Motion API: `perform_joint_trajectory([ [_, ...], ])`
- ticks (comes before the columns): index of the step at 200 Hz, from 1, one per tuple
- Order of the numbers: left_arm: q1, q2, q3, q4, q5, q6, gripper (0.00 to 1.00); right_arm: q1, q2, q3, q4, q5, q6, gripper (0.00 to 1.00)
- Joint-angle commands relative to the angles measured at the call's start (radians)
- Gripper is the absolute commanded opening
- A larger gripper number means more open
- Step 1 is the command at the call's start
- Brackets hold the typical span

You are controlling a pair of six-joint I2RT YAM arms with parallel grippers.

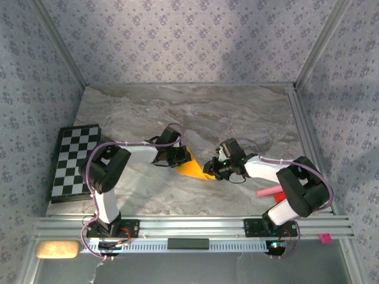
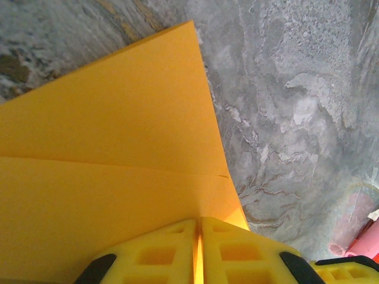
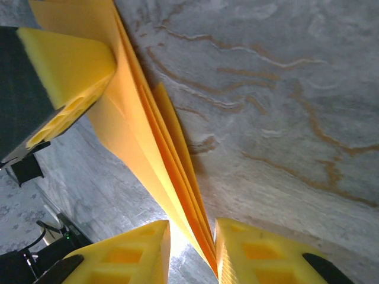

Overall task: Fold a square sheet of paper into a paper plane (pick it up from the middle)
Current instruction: Turn over the paper at the center of the table.

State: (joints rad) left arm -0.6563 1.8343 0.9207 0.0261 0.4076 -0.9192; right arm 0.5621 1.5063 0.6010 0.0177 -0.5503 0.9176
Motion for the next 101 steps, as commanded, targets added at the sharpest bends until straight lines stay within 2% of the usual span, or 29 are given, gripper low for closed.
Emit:
perform_joint_trajectory([
  [1,-0.004,0.006,-0.029,-0.053,-0.029,-0.006,0.13,-0.008,0.019,-0.002,0.037,-0.037,0.009,0.27],
  [101,-0.005,0.000,-0.033,-0.052,-0.029,-0.012,0.13,-0.011,0.084,0.009,0.069,-0.094,-0.019,0.25],
])
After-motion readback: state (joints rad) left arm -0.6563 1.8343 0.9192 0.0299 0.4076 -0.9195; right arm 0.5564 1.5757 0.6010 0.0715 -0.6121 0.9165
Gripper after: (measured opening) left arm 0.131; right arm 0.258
